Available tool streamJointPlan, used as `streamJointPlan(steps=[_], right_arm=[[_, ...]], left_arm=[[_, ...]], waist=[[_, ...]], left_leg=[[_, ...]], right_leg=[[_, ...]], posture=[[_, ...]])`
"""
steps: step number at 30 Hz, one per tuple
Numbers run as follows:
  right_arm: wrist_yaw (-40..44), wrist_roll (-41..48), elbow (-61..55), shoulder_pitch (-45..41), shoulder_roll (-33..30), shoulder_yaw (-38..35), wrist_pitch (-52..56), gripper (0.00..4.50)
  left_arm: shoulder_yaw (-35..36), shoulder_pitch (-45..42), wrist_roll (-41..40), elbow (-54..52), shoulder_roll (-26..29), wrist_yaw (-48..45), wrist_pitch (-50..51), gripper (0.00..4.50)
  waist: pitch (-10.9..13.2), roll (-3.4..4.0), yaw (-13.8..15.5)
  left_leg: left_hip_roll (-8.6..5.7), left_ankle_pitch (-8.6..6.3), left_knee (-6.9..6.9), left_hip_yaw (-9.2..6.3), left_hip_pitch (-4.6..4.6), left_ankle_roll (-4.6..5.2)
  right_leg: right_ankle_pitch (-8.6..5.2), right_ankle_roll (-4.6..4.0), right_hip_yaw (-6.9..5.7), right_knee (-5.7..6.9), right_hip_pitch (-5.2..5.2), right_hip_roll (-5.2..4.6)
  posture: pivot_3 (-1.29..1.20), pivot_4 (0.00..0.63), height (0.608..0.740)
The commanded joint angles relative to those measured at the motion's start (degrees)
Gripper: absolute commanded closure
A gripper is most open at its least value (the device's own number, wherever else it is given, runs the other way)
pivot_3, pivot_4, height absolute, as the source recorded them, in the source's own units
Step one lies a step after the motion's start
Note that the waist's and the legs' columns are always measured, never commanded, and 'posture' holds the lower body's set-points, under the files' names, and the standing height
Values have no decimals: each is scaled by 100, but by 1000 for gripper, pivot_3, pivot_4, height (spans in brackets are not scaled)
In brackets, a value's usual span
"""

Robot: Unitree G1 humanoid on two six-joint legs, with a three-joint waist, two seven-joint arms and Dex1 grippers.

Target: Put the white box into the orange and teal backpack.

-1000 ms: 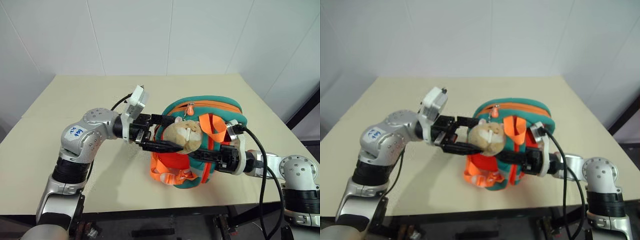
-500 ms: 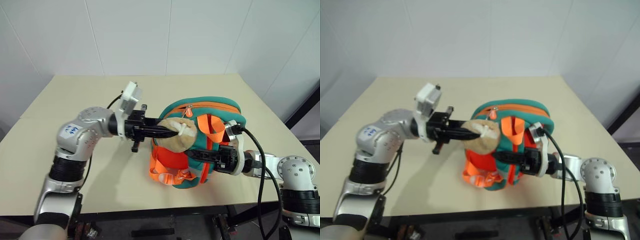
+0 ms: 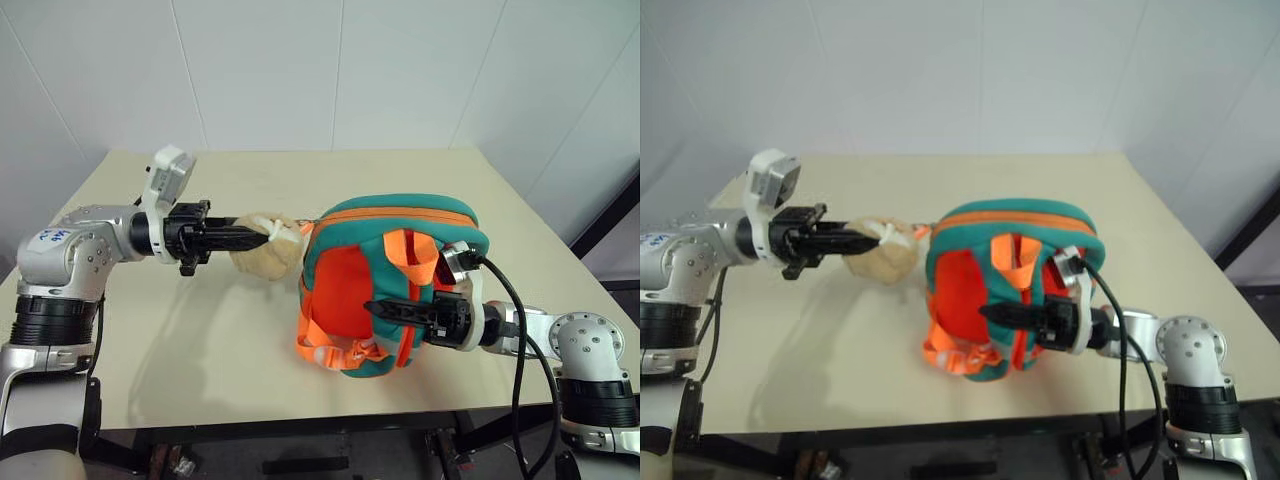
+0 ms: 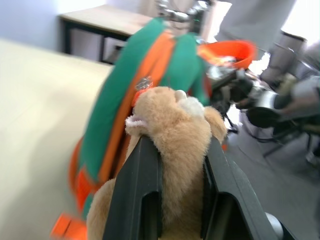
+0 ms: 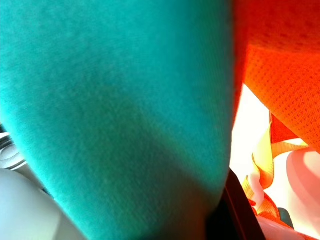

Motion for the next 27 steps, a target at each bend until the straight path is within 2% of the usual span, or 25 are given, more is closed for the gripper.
streamJointPlan(steps=[1, 6, 16, 18, 22, 24, 25, 27], right_arm=[[34, 123, -132, -29, -12, -57, -27, 4422], [7, 166, -150, -4, -43, -97, -24, 4422], [-99, 265, -174, -20, -13, -109, -23, 4422], [-132, 317, -193, -19, -17, -120, -22, 4422], [-168, 414, -281, 19, -67, -149, -26, 4422], [-39, -196, -708, 10, -78, -66, -606, 3700], [14, -521, -896, 12, -86, 0, -892, 3439], [307, -1197, -1306, 62, -275, 235, -1413, 2741]], left_arm=[[95, 93, 304, 488, 55, -53, -314, 3996], [-420, 588, 1135, 1104, -245, 84, -1256, 3996], [-377, 1000, 1310, 1333, -1322, 406, -1789, 3996], [-325, 1051, 1297, 1224, -1400, 462, -1805, 3996], [-288, 1305, 1354, 770, -1187, 340, -1888, 3996], [-139, 1390, 1351, 577, -1112, 490, -1955, 4002], [-89, 1427, 1357, 498, -1084, 547, -1978, 3316], [38, 1551, 1309, 201, -968, 595, -1999, 2723]], waist=[[0, 0, 0], [-1, 2, 6], [-2, -1, 19], [-2, -1, 24], [-2, -2, 23], [-2, -2, 24], [-2, -2, 17], [-2, -2, 2]], left_leg=[[0, 0, 0, 0, 0, 0], [1, 0, -1, 1, 0, 0], [2, 0, 1, 3, 2, 0], [1, 0, 2, 3, 2, 0], [2, 0, 5, 3, 2, 0], [2, 0, 5, 3, 2, 0], [2, 0, 4, 3, 2, 0], [2, 0, 4, 3, 2, 0]], right_leg=[[0, 0, 0, 0, 0, 0], [-1, -1, 0, 0, 0, 0], [0, -1, 1, 4, 1, 0], [1, 0, 1, 4, 2, -1], [2, 1, 1, 4, 4, -1], [2, 1, 1, 4, 4, -1], [2, 1, 1, 4, 3, -1], [2, 1, 1, 4, 1, -1]], posture=[[0, 150, 740], [0, 150, 740], [0, 150, 740], [0, 150, 740], [0, 150, 740], [0, 150, 740], [0, 150, 740], [0, 150, 740]])
